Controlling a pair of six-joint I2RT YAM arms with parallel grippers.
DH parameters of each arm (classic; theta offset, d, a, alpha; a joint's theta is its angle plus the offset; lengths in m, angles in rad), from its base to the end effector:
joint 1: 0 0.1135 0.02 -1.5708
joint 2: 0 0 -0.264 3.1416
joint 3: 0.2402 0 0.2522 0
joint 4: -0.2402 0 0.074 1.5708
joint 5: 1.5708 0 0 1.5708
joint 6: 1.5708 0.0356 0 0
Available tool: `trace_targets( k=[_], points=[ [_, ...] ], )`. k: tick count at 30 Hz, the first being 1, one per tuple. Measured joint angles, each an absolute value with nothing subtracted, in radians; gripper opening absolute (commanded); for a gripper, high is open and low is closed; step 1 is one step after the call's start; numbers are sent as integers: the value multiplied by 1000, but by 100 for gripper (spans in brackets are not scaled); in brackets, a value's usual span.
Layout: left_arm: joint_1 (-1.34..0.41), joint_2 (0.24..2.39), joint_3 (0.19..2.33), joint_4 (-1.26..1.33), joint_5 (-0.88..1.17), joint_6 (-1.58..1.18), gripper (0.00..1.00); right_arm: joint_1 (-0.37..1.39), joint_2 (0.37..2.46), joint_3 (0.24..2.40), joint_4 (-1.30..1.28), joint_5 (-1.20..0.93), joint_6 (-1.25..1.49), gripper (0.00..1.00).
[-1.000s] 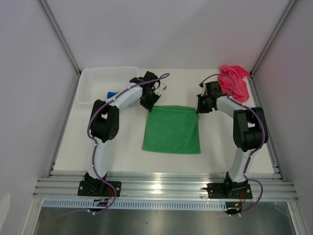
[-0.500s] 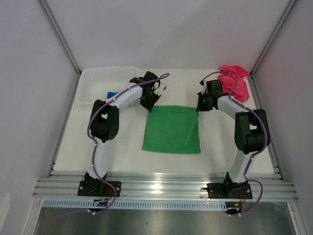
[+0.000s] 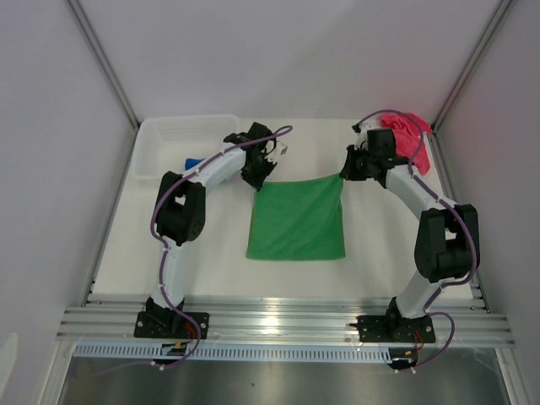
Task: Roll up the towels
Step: Fold the towel
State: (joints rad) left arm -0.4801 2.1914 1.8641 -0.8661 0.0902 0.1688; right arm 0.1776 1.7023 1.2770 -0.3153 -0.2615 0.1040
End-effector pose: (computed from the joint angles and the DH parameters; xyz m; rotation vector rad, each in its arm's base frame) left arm 0.4110 -0.2177 0.2046 0.9075 2.6230 -0.2059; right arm 0.3749 0.0766 0.2557 -0.2195 2.3112 0.4451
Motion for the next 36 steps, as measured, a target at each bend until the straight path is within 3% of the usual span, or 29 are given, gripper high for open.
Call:
trace_targets(
  k=[33, 35, 36],
  points=[
    [-482, 2252, 1866, -778, -73, 176, 1, 153, 1942, 1325, -263, -270, 122, 0],
    [-482, 2252, 1866, -774, -76, 176, 1, 153, 1959, 1339, -262, -270, 124, 10],
    [-482, 2252, 1867, -771, -76, 176, 1, 153, 1967, 1347, -262, -269, 127, 27]
  ],
)
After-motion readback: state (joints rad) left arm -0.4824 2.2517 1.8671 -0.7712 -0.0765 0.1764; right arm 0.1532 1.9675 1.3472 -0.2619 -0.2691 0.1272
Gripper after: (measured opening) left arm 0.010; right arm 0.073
